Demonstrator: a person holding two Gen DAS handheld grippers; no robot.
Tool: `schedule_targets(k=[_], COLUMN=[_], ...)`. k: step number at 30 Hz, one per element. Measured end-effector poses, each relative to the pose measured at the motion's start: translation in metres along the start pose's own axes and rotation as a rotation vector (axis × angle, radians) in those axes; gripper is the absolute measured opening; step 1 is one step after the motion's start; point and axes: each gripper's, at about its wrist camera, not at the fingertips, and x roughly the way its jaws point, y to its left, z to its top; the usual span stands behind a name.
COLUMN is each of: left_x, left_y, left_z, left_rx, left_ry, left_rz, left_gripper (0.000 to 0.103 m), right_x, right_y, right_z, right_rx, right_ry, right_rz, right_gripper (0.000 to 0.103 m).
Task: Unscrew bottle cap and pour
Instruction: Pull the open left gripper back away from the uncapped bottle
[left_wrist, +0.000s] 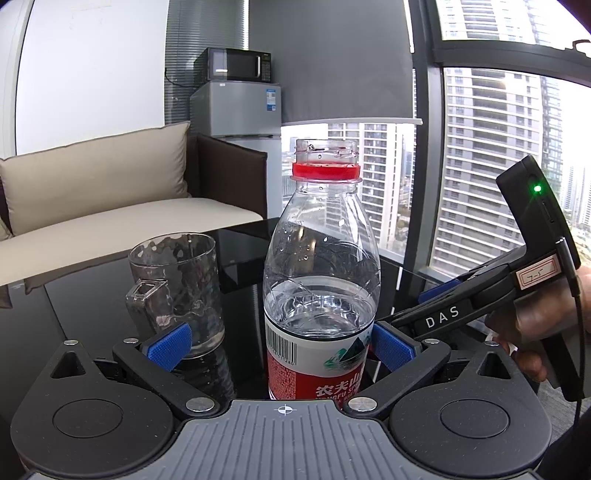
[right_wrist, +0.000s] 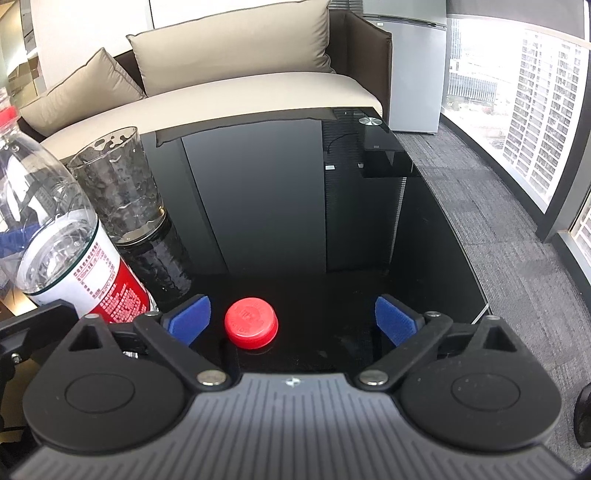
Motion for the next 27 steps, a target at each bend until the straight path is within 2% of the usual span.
schedule_targets(k=[27], left_x=[-0.033], left_y=[0.008], left_z=[-0.010], left_rx=[-0.037], left_ry=[-0.006], left_rz=[0.064], left_gripper=[0.102], right_x=[-0.011], right_y=[0.010], right_z=[-0.012], right_rx=[0.002], right_ry=[-0.033], right_rz=[-0.020], right_gripper=[0.099])
